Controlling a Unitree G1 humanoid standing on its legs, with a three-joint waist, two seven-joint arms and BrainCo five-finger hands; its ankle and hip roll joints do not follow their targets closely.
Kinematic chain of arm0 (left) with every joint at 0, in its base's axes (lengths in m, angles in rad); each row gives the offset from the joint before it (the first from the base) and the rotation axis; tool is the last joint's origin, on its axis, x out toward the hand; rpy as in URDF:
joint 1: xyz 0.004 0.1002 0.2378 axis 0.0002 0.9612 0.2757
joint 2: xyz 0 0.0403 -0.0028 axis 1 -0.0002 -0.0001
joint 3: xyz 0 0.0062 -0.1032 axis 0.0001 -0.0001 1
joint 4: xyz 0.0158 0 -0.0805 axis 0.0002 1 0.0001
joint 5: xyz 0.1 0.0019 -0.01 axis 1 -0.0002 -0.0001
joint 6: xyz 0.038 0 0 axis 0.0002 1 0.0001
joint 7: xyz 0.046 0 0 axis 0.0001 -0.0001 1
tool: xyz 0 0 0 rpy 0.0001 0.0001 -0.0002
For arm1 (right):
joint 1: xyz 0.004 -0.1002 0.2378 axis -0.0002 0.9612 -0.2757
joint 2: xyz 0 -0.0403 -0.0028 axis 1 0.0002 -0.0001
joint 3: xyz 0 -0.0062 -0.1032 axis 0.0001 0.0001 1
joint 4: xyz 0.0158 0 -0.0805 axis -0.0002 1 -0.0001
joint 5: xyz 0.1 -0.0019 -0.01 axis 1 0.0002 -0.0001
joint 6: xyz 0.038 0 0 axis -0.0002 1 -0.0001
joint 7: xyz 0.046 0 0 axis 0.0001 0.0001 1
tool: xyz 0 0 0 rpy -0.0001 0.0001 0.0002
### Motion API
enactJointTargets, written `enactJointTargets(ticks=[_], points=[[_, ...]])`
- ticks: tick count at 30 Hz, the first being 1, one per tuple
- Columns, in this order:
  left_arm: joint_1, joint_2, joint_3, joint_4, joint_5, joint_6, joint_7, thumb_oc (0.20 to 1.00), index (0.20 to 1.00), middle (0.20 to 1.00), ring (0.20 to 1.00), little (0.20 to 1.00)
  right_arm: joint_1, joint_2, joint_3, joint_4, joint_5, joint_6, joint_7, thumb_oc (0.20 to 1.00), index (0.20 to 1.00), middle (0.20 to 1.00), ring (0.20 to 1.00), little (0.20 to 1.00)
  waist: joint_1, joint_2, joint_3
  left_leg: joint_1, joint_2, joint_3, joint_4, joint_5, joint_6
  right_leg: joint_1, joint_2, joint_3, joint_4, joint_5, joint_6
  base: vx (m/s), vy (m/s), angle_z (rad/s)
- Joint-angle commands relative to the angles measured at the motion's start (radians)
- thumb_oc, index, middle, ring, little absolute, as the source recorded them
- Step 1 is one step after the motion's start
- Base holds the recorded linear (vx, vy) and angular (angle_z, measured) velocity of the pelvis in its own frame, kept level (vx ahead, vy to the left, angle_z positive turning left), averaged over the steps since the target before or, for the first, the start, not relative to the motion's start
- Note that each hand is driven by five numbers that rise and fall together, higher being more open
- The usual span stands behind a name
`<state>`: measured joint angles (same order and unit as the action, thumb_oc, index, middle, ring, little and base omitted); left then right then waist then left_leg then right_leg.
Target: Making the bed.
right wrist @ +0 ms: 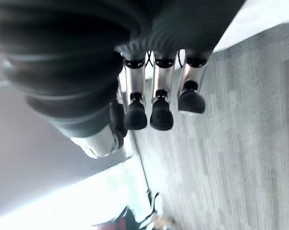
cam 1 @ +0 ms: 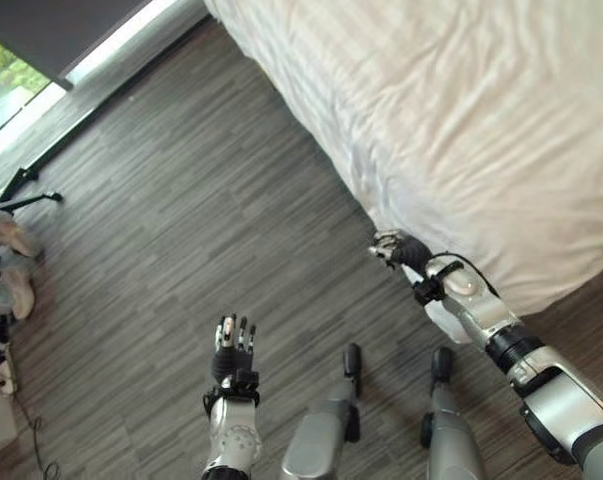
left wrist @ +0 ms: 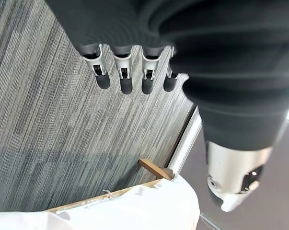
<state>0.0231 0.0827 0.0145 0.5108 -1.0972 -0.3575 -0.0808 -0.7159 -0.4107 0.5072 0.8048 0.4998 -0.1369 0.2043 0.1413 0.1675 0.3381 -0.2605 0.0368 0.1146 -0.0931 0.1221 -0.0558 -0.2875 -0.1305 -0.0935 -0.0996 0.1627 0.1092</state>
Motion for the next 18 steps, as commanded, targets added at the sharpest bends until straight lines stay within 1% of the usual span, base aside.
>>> enactJointTargets(ticks=[1,2,4,6,8,9,10,12,14,15,16,18], points=[[-0.038,0.062,-0.004,-0.020,-0.019,-0.016,0.003,1.000,1.000,1.000,1.000,1.000,-0.054,0.003,-0.044,0.117,-0.028,-0.002,-0.045,0.200,0.200,0.200,0.200,0.200,0.004,-0.006,0.024,-0.003,-0.052,-0.029,0.006,-0.007,0.014,0.014,-0.042,0.030,0.018,-0.005,0.026,-0.02,0.017,0.15],[-0.039,0.062,-0.004,-0.020,-0.019,-0.017,0.003,1.000,1.000,1.000,1.000,1.000,-0.055,0.003,-0.044,0.119,-0.028,-0.003,-0.045,0.200,0.200,0.200,0.200,0.200,0.005,-0.006,0.024,-0.003,-0.052,-0.029,0.006,-0.008,0.014,0.013,-0.042,0.030,0.019,-0.005,0.026,-0.02,0.019,0.16],[-0.035,0.060,0.001,-0.024,-0.022,-0.014,0.006,1.000,1.000,1.000,1.000,1.000,-0.025,-0.011,-0.122,0.237,-0.014,0.003,-0.056,0.200,0.200,0.200,0.200,0.200,0.008,0.005,0.033,-0.011,-0.054,-0.032,0.006,-0.007,0.014,0.005,-0.042,0.030,0.018,-0.003,0.028,-0.01,0.006,0.04],[-0.027,0.060,0.011,-0.028,-0.019,-0.009,0.005,1.000,1.000,1.000,1.000,1.000,0.026,-0.051,-0.196,0.359,-0.040,0.014,-0.077,0.200,0.200,0.200,0.200,0.200,0.005,0.017,0.044,-0.013,-0.057,-0.033,0.006,-0.010,0.016,0.005,-0.044,0.030,0.018,-0.008,0.031,0.00,0.016,0.01],[-0.026,0.060,0.020,-0.025,-0.019,-0.004,0.003,1.000,1.000,1.000,1.000,1.000,0.074,-0.075,-0.261,0.439,-0.051,0.029,-0.087,0.200,0.200,0.200,0.200,0.200,0.001,0.025,0.043,-0.019,-0.059,-0.033,0.006,-0.010,0.016,-0.003,-0.045,0.031,0.017,-0.005,0.032,0.01,0.035,0.03],[-0.023,0.061,0.033,-0.030,-0.017,-0.004,0.004,1.000,1.000,1.000,1.000,1.000,0.144,-0.111,-0.352,0.513,-0.043,0.035,-0.108,0.200,0.200,0.200,0.200,0.200,-0.011,0.032,0.046,-0.021,-0.060,-0.034,0.006,-0.013,0.017,-0.005,-0.048,0.033,0.017,-0.008,0.035,0.04,0.049,0.02],[-0.019,0.061,0.038,-0.040,-0.016,-0.004,0.004,1.000,1.000,1.000,1.000,1.000,0.184,-0.127,-0.390,0.527,-0.036,0.038,-0.112,0.200,0.200,0.200,0.200,0.200,-0.020,0.034,0.049,-0.017,-0.061,-0.034,0.006,-0.018,0.017,-0.004,-0.049,0.034,0.018,-0.013,0.036,0.04,0.061,0.01],[-0.011,0.058,0.052,-0.051,-0.011,-0.003,0.003,1.000,1.000,1.000,1.000,1.000,0.259,-0.154,-0.466,0.552,-0.029,0.037,-0.125,0.200,0.200,0.200,0.200,0.200,-0.039,0.033,0.049,-0.023,-0.062,-0.031,0.006,-0.018,0.018,-0.010,-0.049,0.037,0.015,-0.011,0.038,0.02,0.039,-0.01],[-0.006,0.058,0.065,-0.057,-0.006,-0.002,0.002,1.000,1.000,1.000,1.000,1.000,0.357,-0.159,-0.516,0.568,-0.043,0.042,-0.120,0.200,0.200,0.200,0.200,0.200,-0.062,0.026,0.050,-0.015,-0.062,-0.028,0.006,-0.028,0.018,-0.005,-0.048,0.041,0.017,-0.018,0.039,0.02,0.013,0.00],[-0.006,0.058,0.065,-0.057,-0.006,-0.002,0.002,1.000,1.000,1.000,1.000,1.000,0.358,-0.159,-0.517,0.567,-0.043,0.042,-0.120,0.200,0.200,0.200,0.200,0.200,-0.061,0.026,0.048,-0.018,-0.062,-0.028,0.006,-0.024,0.018,-0.008,-0.048,0.042,0.015,-0.014,0.039,0.05,0.030,-0.04],[-0.012,0.055,0.079,-0.052,-0.009,-0.004,0.002,1.000,1.000,1.000,1.000,1.000,0.438,-0.146,-0.544,0.577,-0.068,0.047,-0.118,0.200,0.200,0.200,0.200,0.200,-0.086,0.015,0.045,-0.013,-0.060,-0.020,0.006,-0.029,0.018,-0.008,-0.046,0.049,0.016,-0.015,0.037,0.04,0.031,-0.08],[-0.012,0.053,0.093,-0.060,-0.005,-0.001,-0.002,1.000,1.000,1.000,1.000,1.000,0.520,-0.141,-0.558,0.610,-0.133,0.055,-0.119,0.200,0.200,0.200,0.200,0.200,-0.112,0.004,0.040,-0.006,-0.058,-0.013,0.006,-0.034,0.019,-0.005,-0.045,0.055,0.018,-0.018,0.036,0.06,0.033,-0.05]])
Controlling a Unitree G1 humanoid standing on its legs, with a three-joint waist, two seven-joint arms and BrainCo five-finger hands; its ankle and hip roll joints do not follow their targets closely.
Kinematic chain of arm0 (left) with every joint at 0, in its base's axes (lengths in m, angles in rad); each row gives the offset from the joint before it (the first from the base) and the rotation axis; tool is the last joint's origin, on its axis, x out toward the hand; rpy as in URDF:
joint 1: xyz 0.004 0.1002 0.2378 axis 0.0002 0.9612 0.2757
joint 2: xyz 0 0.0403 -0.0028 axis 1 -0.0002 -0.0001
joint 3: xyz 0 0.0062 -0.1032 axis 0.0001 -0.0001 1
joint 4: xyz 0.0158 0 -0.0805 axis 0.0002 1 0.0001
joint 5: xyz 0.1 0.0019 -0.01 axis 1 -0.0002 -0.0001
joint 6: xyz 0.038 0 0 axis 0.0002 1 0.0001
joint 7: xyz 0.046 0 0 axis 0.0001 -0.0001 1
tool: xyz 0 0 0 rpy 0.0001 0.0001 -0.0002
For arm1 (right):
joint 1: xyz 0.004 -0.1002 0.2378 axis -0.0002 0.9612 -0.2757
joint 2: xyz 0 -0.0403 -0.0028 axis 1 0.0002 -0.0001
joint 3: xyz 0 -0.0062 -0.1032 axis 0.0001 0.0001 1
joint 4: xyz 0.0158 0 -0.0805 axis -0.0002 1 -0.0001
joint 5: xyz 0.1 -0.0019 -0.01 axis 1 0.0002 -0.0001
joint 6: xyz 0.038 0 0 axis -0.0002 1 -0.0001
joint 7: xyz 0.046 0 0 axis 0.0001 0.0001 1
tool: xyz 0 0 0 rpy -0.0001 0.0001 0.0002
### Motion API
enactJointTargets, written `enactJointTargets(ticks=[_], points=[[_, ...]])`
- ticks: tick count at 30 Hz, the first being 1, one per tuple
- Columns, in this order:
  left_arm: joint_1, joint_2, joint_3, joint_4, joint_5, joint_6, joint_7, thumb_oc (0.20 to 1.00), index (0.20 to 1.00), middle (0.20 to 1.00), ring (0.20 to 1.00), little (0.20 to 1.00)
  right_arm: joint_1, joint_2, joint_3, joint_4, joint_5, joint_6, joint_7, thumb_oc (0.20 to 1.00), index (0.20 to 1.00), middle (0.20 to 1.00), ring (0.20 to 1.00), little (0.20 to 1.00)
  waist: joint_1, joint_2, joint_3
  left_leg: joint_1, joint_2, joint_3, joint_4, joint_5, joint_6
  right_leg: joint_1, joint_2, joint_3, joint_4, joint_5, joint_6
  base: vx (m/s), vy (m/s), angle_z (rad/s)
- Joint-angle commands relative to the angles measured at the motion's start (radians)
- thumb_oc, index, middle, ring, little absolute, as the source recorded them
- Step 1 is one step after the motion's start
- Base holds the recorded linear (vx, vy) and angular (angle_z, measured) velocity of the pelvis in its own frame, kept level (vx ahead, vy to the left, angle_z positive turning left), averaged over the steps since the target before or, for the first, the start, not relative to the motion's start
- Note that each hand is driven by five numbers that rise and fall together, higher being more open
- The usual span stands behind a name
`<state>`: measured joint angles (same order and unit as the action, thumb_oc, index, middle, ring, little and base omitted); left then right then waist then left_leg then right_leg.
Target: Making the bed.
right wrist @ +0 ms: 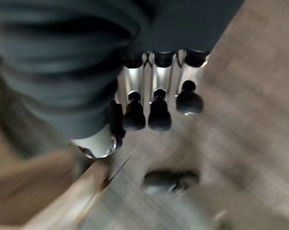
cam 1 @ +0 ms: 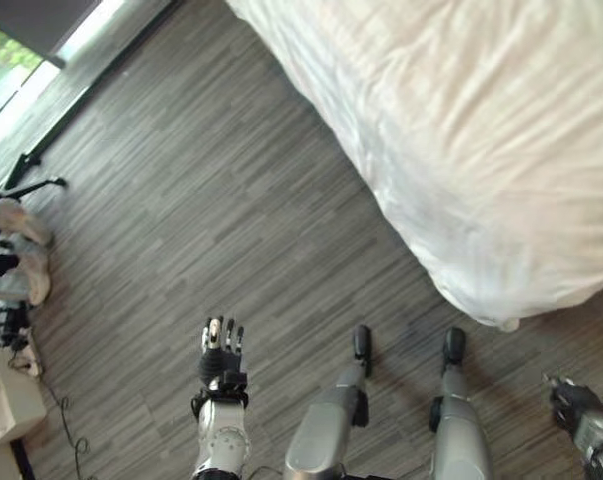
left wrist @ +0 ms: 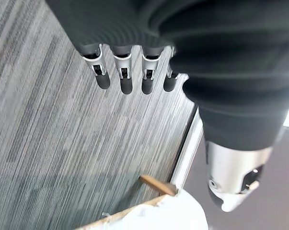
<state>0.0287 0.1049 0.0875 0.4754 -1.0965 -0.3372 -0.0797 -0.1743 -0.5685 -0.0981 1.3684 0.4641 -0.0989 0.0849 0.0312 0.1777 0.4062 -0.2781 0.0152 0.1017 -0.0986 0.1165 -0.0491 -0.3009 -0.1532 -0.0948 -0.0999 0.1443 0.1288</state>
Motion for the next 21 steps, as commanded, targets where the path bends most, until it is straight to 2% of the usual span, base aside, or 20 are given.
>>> enactJointTargets(ticks=[1,2,4,5,6,7,8,9,10,11,12,13,14,16,17,18,19,21], points=[[-0.014,0.030,0.024,-0.030,-0.003,-0.022,-0.005,1.000,1.000,1.000,1.000,1.000,0.017,0.019,0.030,0.051,-0.114,0.017,-0.003,0.200,0.200,0.200,0.200,0.200,-0.013,-0.012,-0.032,0.017,-0.036,0.001,0.011,-0.032,0.013,0.012,-0.022,0.059,0.019,-0.002,0.016,0.03,0.016,-0.05],[-0.013,0.031,0.022,-0.030,-0.002,-0.022,-0.005,1.000,1.000,1.000,1.000,1.000,0.020,0.019,0.029,0.050,-0.114,0.017,-0.003,0.200,0.200,0.200,0.200,0.200,-0.013,-0.012,-0.033,0.018,-0.036,0.001,0.011,-0.033,0.013,0.013,-0.022,0.059,0.019,-0.003,0.017,0.07,0.017,-0.12],[-0.023,0.031,0.049,-0.024,0.001,-0.037,-0.003,1.000,1.000,1.000,1.000,1.000,0.121,0.022,-0.154,-0.020,0.056,-0.024,-0.053,0.200,0.200,0.200,0.200,0.200,-0.060,-0.038,-0.050,0.050,-0.034,0.009,0.011,-0.051,0.015,0.036,-0.017,0.069,0.022,-0.019,0.017,0.09,0.019,-0.20],[-0.024,0.031,0.048,-0.023,0.001,-0.037,-0.003,1.000,1.000,1.000,1.000,1.000,0.123,0.023,-0.155,-0.023,0.056,-0.023,-0.054,0.200,0.200,0.200,0.200,0.200,-0.058,-0.038,-0.051,0.047,-0.034,0.010,0.011,-0.047,0.015,0.034,-0.017,0.070,0.020,-0.014,0.016,0.10,0.007,-0.22],[-0.032,0.033,0.071,-0.004,0.004,-0.048,0.009,1.000,1.000,1.000,1.000,1.000,0.164,0.043,-0.234,-0.121,0.158,-0.083,-0.088,0.200,0.200,0.200,0.200,0.200,-0.085,-0.059,-0.072,0.073,-0.028,0.014,0.011,-0.062,0.016,0.054,-0.013,0.077,0.024,-0.027,0.016,0.09,-0.008,-0.21],[-0.037,0.032,0.080,0.009,0.005,-0.056,0.018,1.000,1.000,1.000,1.000,1.000,0.179,0.054,-0.267,-0.173,0.186,-0.109,-0.112,0.200,0.200,0.200,0.200,0.200,-0.094,-0.068,-0.086,0.088,-0.026,0.017,0.011,-0.067,0.018,0.066,-0.011,0.079,0.026,-0.031,0.016,0.09,-0.008,-0.18],[-0.038,0.032,0.080,0.010,0.005,-0.056,0.018,1.000,1.000,1.000,1.000,1.000,0.181,0.056,-0.268,-0.177,0.186,-0.108,-0.114,0.200,0.200,0.200,0.200,0.200,-0.093,-0.069,-0.086,0.086,-0.026,0.017,0.011,-0.063,0.017,0.064,-0.011,0.080,0.025,-0.026,0.015,0.11,-0.019,-0.23],[-0.046,0.034,0.094,0.030,0.003,-0.073,0.036,1.000,1.000,1.000,1.000,1.000,0.188,0.078,-0.312,-0.314,0.232,-0.168,-0.171,0.200,0.200,0.200,0.200,0.200,-0.108,-0.090,-0.120,0.122,-0.020,0.022,0.011,-0.077,0.019,0.094,-0.006,0.083,0.029,-0.042,0.015,0.06,-0.017,-0.25],[-0.046,0.035,0.094,0.029,0.003,-0.073,0.037,1.000,1.000,1.000,1.000,1.000,0.189,0.081,-0.313,-0.319,0.230,-0.167,-0.174,0.200,0.200,0.200,0.200,0.200,-0.108,-0.091,-0.120,0.119,-0.020,0.023,0.011,-0.072,0.019,0.092,-0.006,0.084,0.029,-0.038,0.014,0.13,-0.024,-0.23],[-0.056,0.038,0.101,0.035,0.014,-0.084,0.058,1.000,1.000,1.000,1.000,1.000,0.193,0.116,-0.319,-0.489,0.240,-0.209,-0.206,0.200,0.200,0.200,0.200,0.200,-0.117,-0.108,-0.153,0.157,-0.012,0.026,0.011,-0.080,0.019,0.119,-0.002,0.087,0.042,-0.052,0.013,0.04,-0.012,-0.12],[-0.056,0.038,0.101,0.034,0.014,-0.084,0.058,1.000,1.000,1.000,1.000,1.000,0.193,0.117,-0.320,-0.490,0.239,-0.208,-0.208,0.200,0.200,0.200,0.200,0.200,-0.116,-0.109,-0.153,0.157,-0.012,0.026,0.011,-0.079,0.019,0.119,-0.002,0.087,0.042,-0.052,0.013,0.12,-0.019,-0.02],[-0.062,0.039,0.105,0.041,0.021,-0.085,0.068,1.000,1.000,1.000,1.000,1.000,0.197,0.133,-0.312,-0.577,0.235,-0.226,-0.215,0.200,0.200,0.200,0.200,0.200,-0.120,-0.117,-0.172,0.180,-0.009,0.026,0.012,-0.088,0.020,0.139,0.000,0.089,0.051,-0.064,0.014,0.08,-0.039,-0.01],[-0.065,0.043,0.112,0.042,0.034,-0.087,0.085,1.000,1.000,1.000,1.000,1.000,0.206,0.182,-0.291,-0.752,0.222,-0.246,-0.233,0.200,0.200,0.200,0.200,0.200,-0.123,-0.138,-0.202,0.218,-0.005,0.032,0.013,-0.085,0.022,0.167,0.003,0.090,0.061,-0.062,0.012,0.14,-0.045,0.00],[-0.064,0.042,0.113,0.036,0.042,-0.083,0.091,1.000,1.000,1.000,1.000,1.000,0.212,0.204,-0.288,-0.812,0.217,-0.250,-0.238,0.200,0.200,0.200,0.200,0.200,-0.121,-0.148,-0.219,0.238,-0.004,0.032,0.013,-0.098,0.024,0.188,0.005,0.090,0.063,-0.072,0.012,0.08,-0.018,-0.04],[-0.064,0.042,0.117,0.031,0.047,-0.084,0.097,1.000,1.000,1.000,1.000,1.000,0.212,0.222,-0.280,-0.879,0.218,-0.265,-0.241,0.395,0.395,0.395,0.395,0.395,-0.120,-0.154,-0.231,0.254,-0.003,0.034,0.013,-0.101,0.026,0.203,0.005,0.090,0.065,-0.076,0.012,0.00,0.000,0.00],[-0.060,0.049,0.122,0.028,0.094,-0.077,0.103,1.000,1.000,1.000,1.000,1.000,0.226,0.253,-0.260,-1.018,0.184,-0.272,-0.232,1.000,1.000,1.000,1.000,1.000,-0.117,-0.166,-0.259,0.273,-0.001,0.039,0.015,-0.098,0.029,0.221,0.007,0.091,0.069,-0.074,0.011,0.04,0.004,0.04],[-0.053,0.058,0.122,0.026,0.133,-0.074,0.107,1.000,1.000,1.000,1.000,1.000,0.239,0.268,-0.243,-1.082,0.169,-0.272,-0.218,1.000,1.000,1.000,1.000,1.000,-0.115,-0.172,-0.272,0.285,0.000,0.041,0.015,-0.102,0.029,0.233,0.007,0.092,0.069,-0.076,0.011,0.06,0.004,0.06],[-0.045,0.064,0.120,0.022,0.155,-0.074,0.106,1.000,1.000,1.000,1.000,1.000,0.250,0.271,-0.239,-1.074,0.158,-0.269,-0.219,1.000,1.000,1.000,1.000,1.000,-0.113,-0.176,-0.281,0.298,0.000,0.041,0.014,-0.114,0.030,0.247,0.006,0.090,0.066,-0.084,0.013,0.04,0.010,-0.02]])
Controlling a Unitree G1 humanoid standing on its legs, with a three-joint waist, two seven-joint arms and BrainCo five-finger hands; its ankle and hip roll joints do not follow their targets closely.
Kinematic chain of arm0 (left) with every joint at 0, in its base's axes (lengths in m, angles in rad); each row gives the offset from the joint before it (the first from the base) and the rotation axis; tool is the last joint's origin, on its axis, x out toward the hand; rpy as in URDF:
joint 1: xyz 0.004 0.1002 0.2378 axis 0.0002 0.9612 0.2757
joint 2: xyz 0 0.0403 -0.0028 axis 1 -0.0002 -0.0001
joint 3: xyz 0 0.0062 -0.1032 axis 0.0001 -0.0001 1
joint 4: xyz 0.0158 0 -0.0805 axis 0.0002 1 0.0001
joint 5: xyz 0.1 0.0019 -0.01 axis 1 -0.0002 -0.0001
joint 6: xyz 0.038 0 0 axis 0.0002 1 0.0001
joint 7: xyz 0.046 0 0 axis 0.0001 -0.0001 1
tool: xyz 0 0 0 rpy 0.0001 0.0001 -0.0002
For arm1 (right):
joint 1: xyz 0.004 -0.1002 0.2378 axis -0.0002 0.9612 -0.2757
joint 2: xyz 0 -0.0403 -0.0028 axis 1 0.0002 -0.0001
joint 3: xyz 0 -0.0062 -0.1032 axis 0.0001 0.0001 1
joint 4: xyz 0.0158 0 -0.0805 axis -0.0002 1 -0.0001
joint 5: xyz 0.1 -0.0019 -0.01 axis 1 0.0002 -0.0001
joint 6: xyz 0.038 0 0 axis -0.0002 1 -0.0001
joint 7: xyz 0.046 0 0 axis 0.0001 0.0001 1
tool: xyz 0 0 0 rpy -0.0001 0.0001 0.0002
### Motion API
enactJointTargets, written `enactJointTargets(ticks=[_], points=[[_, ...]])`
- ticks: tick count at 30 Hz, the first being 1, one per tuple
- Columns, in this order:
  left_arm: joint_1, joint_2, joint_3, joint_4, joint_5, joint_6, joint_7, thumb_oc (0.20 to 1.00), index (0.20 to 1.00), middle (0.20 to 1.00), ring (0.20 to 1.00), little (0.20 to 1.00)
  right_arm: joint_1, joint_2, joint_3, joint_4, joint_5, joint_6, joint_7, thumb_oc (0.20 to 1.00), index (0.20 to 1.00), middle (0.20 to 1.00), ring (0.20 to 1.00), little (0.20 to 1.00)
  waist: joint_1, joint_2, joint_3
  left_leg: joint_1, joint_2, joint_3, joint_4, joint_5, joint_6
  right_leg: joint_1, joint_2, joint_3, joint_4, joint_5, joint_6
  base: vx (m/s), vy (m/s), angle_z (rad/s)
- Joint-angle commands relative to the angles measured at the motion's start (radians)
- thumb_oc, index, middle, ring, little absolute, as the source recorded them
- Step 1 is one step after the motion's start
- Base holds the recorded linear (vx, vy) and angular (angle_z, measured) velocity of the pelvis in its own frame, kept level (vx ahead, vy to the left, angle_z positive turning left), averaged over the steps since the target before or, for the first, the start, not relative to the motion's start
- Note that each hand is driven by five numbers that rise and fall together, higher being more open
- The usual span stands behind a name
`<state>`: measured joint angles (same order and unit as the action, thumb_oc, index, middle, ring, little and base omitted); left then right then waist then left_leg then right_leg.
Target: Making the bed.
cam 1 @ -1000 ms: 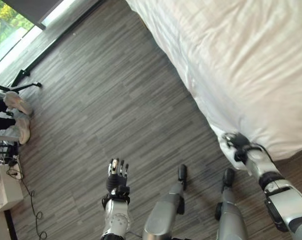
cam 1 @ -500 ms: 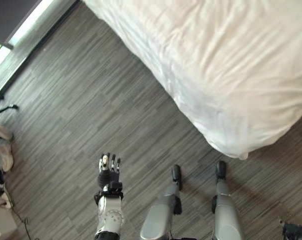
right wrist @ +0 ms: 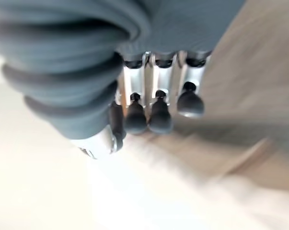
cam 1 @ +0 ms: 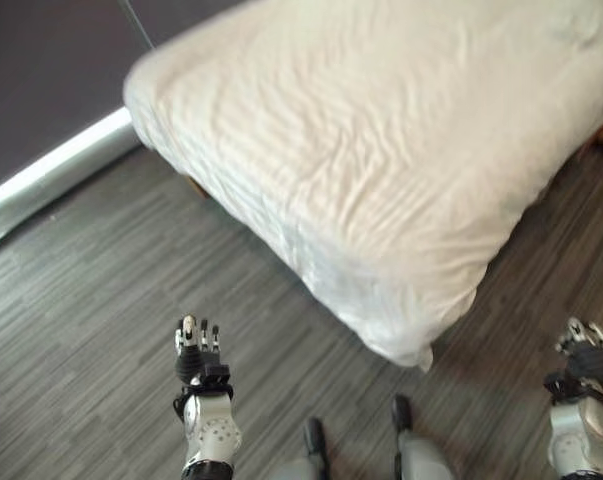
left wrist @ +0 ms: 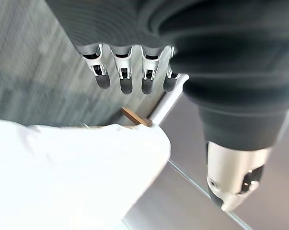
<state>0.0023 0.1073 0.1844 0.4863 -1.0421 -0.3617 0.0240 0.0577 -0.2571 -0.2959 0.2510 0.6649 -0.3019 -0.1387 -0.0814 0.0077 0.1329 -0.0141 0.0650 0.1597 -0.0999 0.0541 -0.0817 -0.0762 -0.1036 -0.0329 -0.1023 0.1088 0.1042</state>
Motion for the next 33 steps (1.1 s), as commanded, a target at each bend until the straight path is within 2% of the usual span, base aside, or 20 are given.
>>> enactJointTargets(ticks=[1,3,5,6,7,8,10,11,12,13,14,16,19,20,22,23,26,27,29,33], points=[[-0.016,0.067,0.027,0.014,0.117,-0.044,-0.009,1.000,1.000,1.000,1.000,1.000,0.057,-0.015,-0.025,-0.034,-0.084,-0.063,0.016,1.000,1.000,1.000,1.000,1.000,-0.007,-0.013,-0.015,0.041,-0.050,-0.013,0.016,-0.046,0.063,0.025,-0.045,0.027,0.076,-0.042,0.039,-0.04,0.015,-0.04],[-0.014,0.065,0.026,0.015,0.116,-0.046,-0.013,1.000,1.000,1.000,1.000,1.000,0.077,0.002,-0.030,-0.040,-0.080,-0.066,0.019,1.000,1.000,1.000,1.000,1.000,-0.009,-0.014,-0.015,0.048,-0.052,-0.015,0.016,-0.054,0.065,0.030,-0.046,0.025,0.080,-0.049,0.042,-0.01,0.009,0.03],[-0.010,0.063,0.035,0.030,0.127,-0.047,-0.004,1.000,1.000,1.000,1.000,1.000,0.092,0.040,-0.027,-0.059,-0.075,-0.074,0.022,1.000,1.000,1.000,1.000,1.000,-0.020,-0.018,0.002,0.047,-0.054,0.000,0.013,-0.056,0.070,0.005,-0.049,0.036,0.100,-0.013,0.055,-0.10,0.012,-0.01],[-0.010,0.065,0.035,0.035,0.129,-0.051,0.003,1.000,1.000,1.000,1.000,1.000,0.097,0.049,-0.018,-0.077,-0.073,-0.078,0.025,1.000,1.000,1.000,1.000,1.000,-0.034,-0.017,0.017,0.041,-0.051,0.016,0.013,-0.053,0.070,-0.024,-0.044,0.056,0.120,0.015,0.067,-0.26,-0.022,-0.39],[-0.029,0.078,0.033,0.046,0.119,-0.058,0.009,1.000,1.000,1.000,1.000,1.000,0.112,0.060,0.004,-0.083,-0.081,-0.075,0.032,1.000,1.000,1.000,1.000,1.000,-0.052,-0.009,0.040,0.023,-0.035,0.029,0.013,-0.037,0.068,-0.078,-0.025,0.128,0.174,0.037,0.083,-0.27,-0.039,-0.64],[-0.046,0.090,0.041,0.064,0.108,-0.063,0.017,1.000,1.000,1.000,1.000,1.000,0.113,0.070,0.019,-0.095,-0.087,-0.073,0.029,1.000,1.000,1.000,1.000,1.000,-0.053,-0.001,0.049,0.016,-0.020,0.044,0.013,-0.025,0.066,-0.093,-0.027,0.119,0.211,0.010,0.077,-0.31,-0.071,-0.73],[-0.044,0.099,0.077,0.041,0.084,-0.067,0.022,1.000,1.000,1.000,1.000,1.000,0.110,0.073,0.028,-0.087,-0.096,-0.068,0.009,1.000,1.000,1.000,1.000,1.000,-0.024,0.016,0.066,0.001,0.019,0.095,0.022,-0.006,0.061,-0.061,-0.099,-0.024,0.299,-0.064,0.056,-0.32,-0.138,-0.85],[-0.038,0.098,0.100,0.035,0.068,-0.069,0.021,1.000,1.000,1.000,1.000,1.000,0.103,0.072,0.024,-0.079,-0.099,-0.067,0.001,1.000,1.000,1.000,1.000,1.000,-0.010,0.016,0.064,-0.009,0.031,0.108,0.025,0.007,0.057,-0.033,-0.130,-0.070,0.325,-0.075,0.050,-0.48,-0.382,-1.15],[-0.007,0.102,0.137,0.026,0.044,-0.080,0.021,1.000,1.000,1.000,1.000,1.000,0.061,0.065,0.047,-0.086,-0.098,-0.066,-0.011,1.000,1.000,1.000,1.000,1.000,0.042,-0.007,0.040,-0.041,0.067,0.171,0.044,0.042,0.036,0.048,-0.212,-0.148,0.338,-0.057,0.068,-0.46,-0.455,-0.94],[0.014,0.099,0.149,0.018,0.046,-0.084,0.026,1.000,1.000,1.000,1.000,1.000,0.043,0.062,0.059,-0.094,-0.092,-0.070,-0.014,1.000,1.000,1.000,1.000,1.000,0.070,-0.016,0.035,-0.060,0.087,0.199,0.060,0.054,0.027,0.075,-0.238,-0.187,0.323,-0.049,0.078,-0.36,-0.392,-0.91],[0.015,0.099,0.150,0.017,0.046,-0.083,0.026,1.000,1.000,1.000,1.000,1.000,0.043,0.063,0.059,-0.094,-0.092,-0.070,-0.014,1.000,1.000,1.000,1.000,1.000,0.071,-0.016,0.034,-0.063,0.089,0.201,0.062,0.056,0.027,0.074,-0.236,-0.187,0.317,-0.043,0.077,-0.31,-0.404,-1.14],[0.053,0.083,0.177,0.003,0.017,-0.086,0.024,1.000,1.000,1.000,1.000,1.000,0.037,0.041,0.102,-0.123,-0.083,-0.058,0.016,1.000,1.000,1.000,1.000,1.000,0.104,-0.037,0.026,-0.110,0.152,0.228,0.072,0.113,-0.021,0.136,-0.181,-0.218,0.154,-0.136,0.082,-0.28,-0.500,-0.99],[0.079,0.065,0.196,0.013,0.006,-0.070,0.006,1.000,1.000,1.000,1.000,1.000,0.085,0.003,0.100,-0.176,-0.099,-0.041,0.054,1.000,1.000,1.000,1.000,1.000,0.099,-0.026,0.041,-0.113,0.234,0.195,0.096,0.163,-0.062,0.142,-0.096,-0.193,0.140,-0.182,0.042,-0.13,-0.496,-0.41],[0.080,0.057,0.192,0.034,0.002,-0.066,0.001,1.000,1.000,1.000,1.000,1.000,0.094,-0.010,0.091,-0.179,-0.100,-0.039,0.056,1.000,1.000,1.000,1.000,1.000,0.105,-0.027,0.061,-0.120,0.224,0.121,0.148,0.144,-0.058,0.138,-0.089,-0.182,0.149,-0.186,0.030,-0.16,-0.336,-0.29],[0.109,0.025,0.185,0.022,-0.001,-0.068,-0.013,1.000,1.000,1.000,1.000,1.000,0.075,-0.027,0.084,-0.155,-0.092,-0.042,0.051,1.000,1.000,1.000,1.000,1.000,0.125,-0.038,0.086,-0.113,0.125,-0.131,0.263,0.054,-0.044,0.110,-0.083,-0.130,0.158,-0.164,0.020,-0.17,-0.289,-0.73],[0.118,0.009,0.178,0.017,-0.020,-0.064,-0.028,1.000,1.000,1.000,1.000,1.000,0.063,-0.025,0.088,-0.143,-0.076,-0.042,0.055,1.000,1.000,1.000,1.000,1.000,0.122,-0.042,0.081,-0.101,0.098,-0.142,0.263,0.014,-0.027,0.100,-0.079,-0.114,0.152,-0.152,0.020,-0.13,-0.280,-0.78],[0.114,0.004,0.179,0.017,-0.021,-0.063,-0.033,1.000,1.000,1.000,1.000,1.000,0.082,-0.019,0.073,-0.154,-0.081,-0.041,0.062,1.000,1.000,1.000,1.000,1.000,0.112,-0.052,0.065,-0.101,0.078,-0.094,0.303,-0.014,-0.007,0.101,-0.071,-0.105,0.137,-0.144,0.007,-0.05,-0.148,-0.56],[0.119,0.005,0.166,0.002,0.004,-0.055,-0.044,1.000,1.000,1.000,1.000,1.000,0.102,-0.020,0.039,-0.167,-0.124,-0.040,0.054,1.000,1.000,1.000,1.000,1.000,0.108,-0.050,0.037,-0.097,0.018,-0.084,0.278,-0.053,0.022,0.101,-0.054,-0.104,0.130,-0.146,-0.001,-0.02,-0.159,-0.12],[0.102,0.014,0.144,0.007,0.017,-0.054,-0.037,1.000,1.000,1.000,1.000,1.000,0.100,-0.010,0.018,-0.176,-0.155,-0.054,0.026,1.000,1.000,1.000,1.000,1.000,0.087,-0.032,0.019,-0.068,0.006,-0.033,0.227,-0.049,0.035,0.098,-0.038,-0.127,0.130,-0.140,-0.005,-0.02,-0.049,0.12],[0.081,0.021,0.123,-0.029,0.024,-0.063,-0.012,1.000,1.000,1.000,1.000,1.000,0.097,0.048,0.030,-0.199,-0.117,-0.068,0.010,1.000,1.000,1.000,1.000,1.000,0.064,-0.020,-0.018,-0.028,-0.020,-0.050,0.145,-0.040,0.041,0.106,-0.031,-0.140,0.117,-0.138,-0.004,0.01,0.051,0.36]])
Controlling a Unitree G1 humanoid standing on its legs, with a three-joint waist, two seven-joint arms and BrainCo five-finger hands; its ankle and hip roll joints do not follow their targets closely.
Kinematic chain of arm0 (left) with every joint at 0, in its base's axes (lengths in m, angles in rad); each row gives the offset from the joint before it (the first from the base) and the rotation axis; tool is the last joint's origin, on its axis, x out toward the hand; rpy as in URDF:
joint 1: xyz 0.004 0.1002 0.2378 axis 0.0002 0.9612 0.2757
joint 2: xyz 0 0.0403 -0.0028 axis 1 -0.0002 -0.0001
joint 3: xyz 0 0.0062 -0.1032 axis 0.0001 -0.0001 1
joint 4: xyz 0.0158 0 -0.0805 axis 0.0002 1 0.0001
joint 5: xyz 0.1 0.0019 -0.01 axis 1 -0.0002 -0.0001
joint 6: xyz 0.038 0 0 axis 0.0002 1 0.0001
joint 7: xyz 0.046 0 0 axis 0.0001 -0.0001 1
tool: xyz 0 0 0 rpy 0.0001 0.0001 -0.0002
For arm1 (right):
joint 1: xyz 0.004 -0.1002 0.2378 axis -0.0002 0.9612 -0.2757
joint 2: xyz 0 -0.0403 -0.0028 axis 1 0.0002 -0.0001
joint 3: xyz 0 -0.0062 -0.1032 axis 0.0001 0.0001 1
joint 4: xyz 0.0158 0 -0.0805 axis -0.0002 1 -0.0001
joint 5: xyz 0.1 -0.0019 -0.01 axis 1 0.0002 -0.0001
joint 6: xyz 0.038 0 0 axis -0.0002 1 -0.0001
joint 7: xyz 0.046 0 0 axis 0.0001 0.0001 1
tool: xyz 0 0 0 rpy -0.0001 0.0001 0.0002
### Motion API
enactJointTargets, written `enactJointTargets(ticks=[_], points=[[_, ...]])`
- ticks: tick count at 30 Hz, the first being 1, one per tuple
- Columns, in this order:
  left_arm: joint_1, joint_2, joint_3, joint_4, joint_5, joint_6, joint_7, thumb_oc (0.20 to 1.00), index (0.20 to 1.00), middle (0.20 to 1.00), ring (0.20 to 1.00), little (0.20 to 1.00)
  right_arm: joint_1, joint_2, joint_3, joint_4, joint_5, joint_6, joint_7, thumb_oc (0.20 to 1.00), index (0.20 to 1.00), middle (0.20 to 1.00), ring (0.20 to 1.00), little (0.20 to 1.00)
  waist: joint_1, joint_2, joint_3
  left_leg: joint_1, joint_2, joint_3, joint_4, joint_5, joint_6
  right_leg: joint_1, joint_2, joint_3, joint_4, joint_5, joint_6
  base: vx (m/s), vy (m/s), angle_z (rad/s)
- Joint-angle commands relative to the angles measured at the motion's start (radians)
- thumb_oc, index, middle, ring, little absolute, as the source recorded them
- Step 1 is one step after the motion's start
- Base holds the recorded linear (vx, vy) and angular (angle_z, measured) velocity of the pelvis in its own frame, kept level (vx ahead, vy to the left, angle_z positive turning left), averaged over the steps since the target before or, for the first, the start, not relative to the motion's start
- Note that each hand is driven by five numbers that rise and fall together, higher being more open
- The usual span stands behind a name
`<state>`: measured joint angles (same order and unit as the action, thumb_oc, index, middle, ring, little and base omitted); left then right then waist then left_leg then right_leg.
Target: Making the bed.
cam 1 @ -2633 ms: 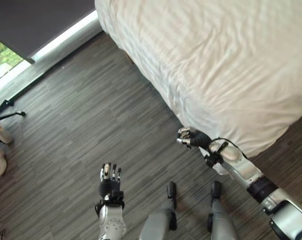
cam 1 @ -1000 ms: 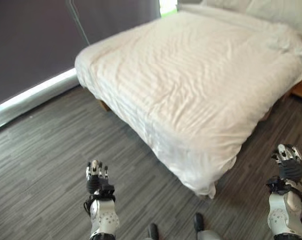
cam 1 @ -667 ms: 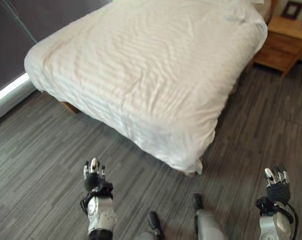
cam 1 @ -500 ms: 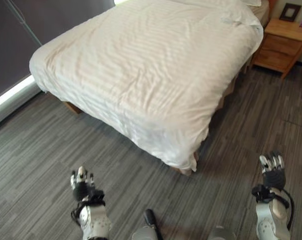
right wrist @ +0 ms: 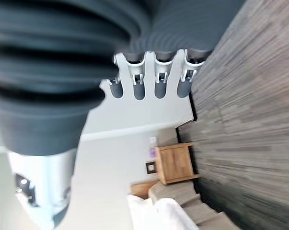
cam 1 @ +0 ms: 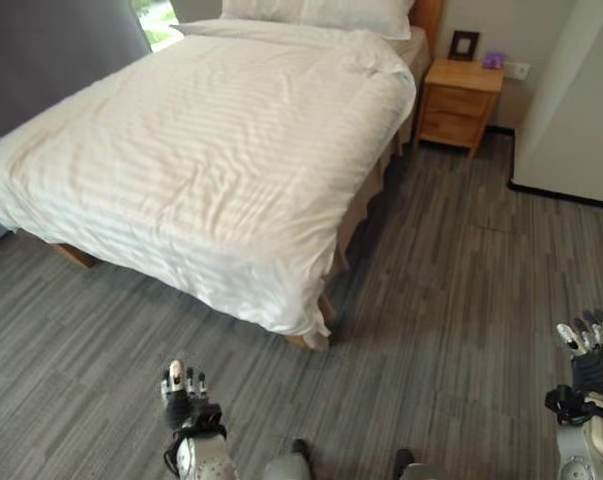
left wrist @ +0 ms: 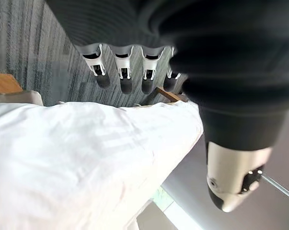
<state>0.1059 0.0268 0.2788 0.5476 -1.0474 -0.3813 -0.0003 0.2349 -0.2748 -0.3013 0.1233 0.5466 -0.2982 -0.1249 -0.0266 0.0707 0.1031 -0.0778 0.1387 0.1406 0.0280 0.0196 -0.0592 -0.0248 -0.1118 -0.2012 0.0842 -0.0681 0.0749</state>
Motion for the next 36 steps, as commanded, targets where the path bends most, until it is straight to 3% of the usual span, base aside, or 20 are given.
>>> enactJointTargets(ticks=[1,12,13,15,22,27,28,29,31,34,36], points=[[-0.025,0.103,0.024,-0.095,0.035,-0.043,0.020,1.000,1.000,1.000,1.000,1.000,-0.086,0.080,0.049,-0.071,0.015,-0.075,-0.002,1.000,1.000,1.000,1.000,1.000,0.008,-0.083,0.005,0.045,-0.097,-0.039,0.010,-0.009,0.021,0.055,-0.023,0.030,-0.071,0.044,0.029,0.00,0.037,0.09],[-0.008,0.128,0.027,-0.103,0.142,-0.033,0.023,1.000,1.000,1.000,1.000,1.000,-0.077,0.105,0.074,-0.051,0.006,-0.053,0.031,1.000,1.000,1.000,1.000,1.000,0.035,-0.102,-0.015,0.085,-0.110,-0.047,0.037,-0.048,0.047,0.092,-0.044,0.034,-0.040,0.039,0.040,0.02,0.041,0.03],[-0.034,0.242,-0.135,-0.362,0.469,0.004,0.047,1.000,1.000,1.000,1.000,1.000,-0.090,0.025,0.188,0.017,0.042,0.002,0.113,1.000,1.000,1.000,1.000,1.000,-0.033,-0.108,-0.017,0.162,-0.085,-0.082,-0.051,-0.081,0.043,-0.023,-0.016,0.203,0.013,0.081,0.065,0.00,0.000,0.00],[-0.017,0.226,-0.133,-0.374,0.437,0.007,0.039,1.000,1.000,1.000,1.000,1.000,-0.102,0.019,0.182,-0.003,0.039,0.000,0.109,1.000,1.000,1.000,1.000,1.000,-0.015,-0.113,-0.024,0.158,-0.087,-0.083,-0.054,-0.077,0.046,-0.012,-0.031,0.180,-0.010,0.092,0.068,-0.04,0.005,0.04],[0.042,0.179,-0.131,-0.364,0.350,0.042,-0.009,1.000,1.000,1.000,1.000,1.000,-0.013,0.049,0.165,0.024,0.012,0.028,0.123,1.000,1.000,1.000,1.000,1.000,-0.034,-0.115,-0.042,0.189,-0.089,-0.075,-0.079,-0.075,0.051,0.024,-0.043,0.170,-0.059,0.112,0.071,-0.01,0.005,-0.01],[0.009,0.194,-0.117,-0.354,0.358,0.026,0.034,1.000,1.000,1.000,1.000,1.000,-0.020,0.073,0.149,0.016,0.044,0.010,0.107,1.000,1.000,1.000,1.000,1.000,-0.035,-0.108,-0.007,0.193,-0.070,-0.024,-0.065,-0.078,0.051,-0.046,-0.040,0.148,0.034,0.119,0.083,-0.10,-0.041,-0.33],[-0.023,0.222,-0.116,-0.350,0.373,0.023,0.052,1.000,1.000,1.000,1.000,1.000,-0.043,0.086,0.153,-0.004,0.059,-0.004,0.091,1.000,1.000,1.000,1.000,1.000,-0.021,-0.091,0.018,0.198,-0.039,0.022,-0.064,-0.073,0.039,-0.078,-0.128,0.025,0.098,0.152,0.095,-0.14,-0.164,-0.71],[-0.037,0.234,-0.117,-0.346,0.375,0.021,0.052,1.000,1.000,1.000,1.000,1.000,-0.046,0.085,0.148,-0.015,0.056,-0.009,0.086,1.000,1.000,1.000,1.000,1.000,-0.025,-0.088,0.023,0.202,-0.029,0.029,-0.065,-0.067,0.032,-0.069,-0.158,-0.003,0.111,0.158,0.093,-0.14,-0.164,-0.67],[-0.046,0.237,-0.117,-0.342,0.372,0.017,0.048,1.000,1.000,1.000,1.000,1.000,-0.044,0.083,0.142,-0.025,0.049,-0.007,0.089,1.000,1.000,1.000,1.000,1.000,-0.030,-0.090,0.023,0.205,-0.025,0.032,-0.066,-0.064,0.025,-0.055,-0.167,-0.005,0.097,0.167,0.098,-0.03,-0.197,-0.51],[-0.077,0.225,-0.094,-0.298,0.293,0.003,0.035,1.000,1.000,1.000,1.000,1.000,-0.034,0.046,0.125,-0.056,-0.003,-0.019,0.078,1.000,1.000,1.000,1.000,1.000,-0.032,-0.097,-0.008,0.184,0.041,0.058,-0.047,-0.030,-0.025,-0.008,-0.118,0.013,0.001,0.116,0.089,-0.02,-0.414,-0.21],[-0.088,0.203,-0.076,-0.268,0.223,-0.003,0.034,1.000,1.000,1.000,1.000,1.000,-0.027,0.041,0.101,-0.068,0.030,-0.042,0.071,1.000,1.000,1.000,1.000,1.000,-0.044,-0.088,-0.013,0.175,0.110,0.073,-0.005,0.018,-0.068,0.027,-0.057,0.016,-0.042,0.100,0.061,0.04,-0.386,-0.32]])
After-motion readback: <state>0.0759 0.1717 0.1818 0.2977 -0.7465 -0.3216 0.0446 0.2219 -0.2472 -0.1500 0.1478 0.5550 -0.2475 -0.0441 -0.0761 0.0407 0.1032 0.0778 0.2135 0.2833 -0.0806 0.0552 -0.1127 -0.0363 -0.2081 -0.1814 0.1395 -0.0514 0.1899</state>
